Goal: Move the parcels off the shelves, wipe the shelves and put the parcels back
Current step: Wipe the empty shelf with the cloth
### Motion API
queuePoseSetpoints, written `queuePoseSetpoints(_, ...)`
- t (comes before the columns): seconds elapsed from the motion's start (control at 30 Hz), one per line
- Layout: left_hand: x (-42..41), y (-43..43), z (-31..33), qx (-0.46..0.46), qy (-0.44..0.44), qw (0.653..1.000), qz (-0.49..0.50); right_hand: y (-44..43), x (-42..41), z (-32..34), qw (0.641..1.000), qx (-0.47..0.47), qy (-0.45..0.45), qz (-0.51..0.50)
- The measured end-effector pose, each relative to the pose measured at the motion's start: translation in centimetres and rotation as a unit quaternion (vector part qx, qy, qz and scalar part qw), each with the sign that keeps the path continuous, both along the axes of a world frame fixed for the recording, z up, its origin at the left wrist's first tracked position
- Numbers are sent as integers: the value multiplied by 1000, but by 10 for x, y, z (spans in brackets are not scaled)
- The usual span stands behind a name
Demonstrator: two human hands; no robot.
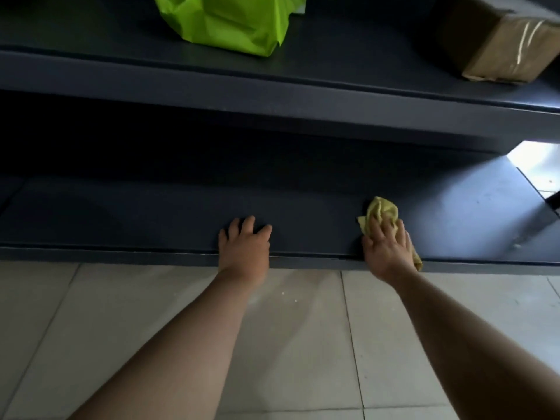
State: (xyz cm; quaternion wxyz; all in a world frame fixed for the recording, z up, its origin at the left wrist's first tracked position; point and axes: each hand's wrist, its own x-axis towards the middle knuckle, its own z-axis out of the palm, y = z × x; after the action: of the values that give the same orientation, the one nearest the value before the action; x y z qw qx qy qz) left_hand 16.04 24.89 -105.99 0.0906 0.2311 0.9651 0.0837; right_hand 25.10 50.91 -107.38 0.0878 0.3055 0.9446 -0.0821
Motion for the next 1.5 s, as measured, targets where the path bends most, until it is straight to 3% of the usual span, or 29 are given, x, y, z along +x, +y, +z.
queuePoseSetpoints(0.07, 3, 8, 1, 5, -8, 1000, -19, -28, -10, 1, 999, -4, -26, 20)
queuePoseSetpoints(0.17, 7, 24, 1, 12, -13, 999, -41, -72, -15, -2, 992, -23, 17, 123)
queuePoseSetpoints(0.27, 7, 36, 1, 7, -17, 999, -39, -55, -7, 0, 982, -36, 43, 178)
queuePoseSetpoints(0.43, 14, 46, -6, 0, -12, 1000, -20, 22, 30, 4, 998, -5, 4, 58)
queuePoseSetpoints(0.53, 13, 54, -9, 2, -4, 1000, -6, 23, 20, 3, 1000, -19, -6, 14)
queuePoseSetpoints(0.73, 17, 78, -18, 23, 24, 999, 39, -10, -36, -4, 983, -2, -14, 183)
queuePoseSetpoints(0.87, 27, 102, -25, 29, 44, 995, 82, 13, -51, 0, 980, -46, 16, 194)
queuePoseSetpoints(1.0, 35, 124, -26, 42, 62, 995, 73, 62, -51, -1, 990, -30, 25, 135)
queuePoseSetpoints(1.17, 39, 140, -28, 36, 74, 995, 57, 131, -24, -3, 999, -30, 36, -11)
queuePoseSetpoints(1.27, 38, 136, -27, 26, 64, 997, 45, 129, -11, -1, 996, -45, 33, -68)
queuePoseSetpoints(1.5, 41, 146, -19, 19, 35, 997, 67, 35, 20, -5, 988, -28, 94, 119)
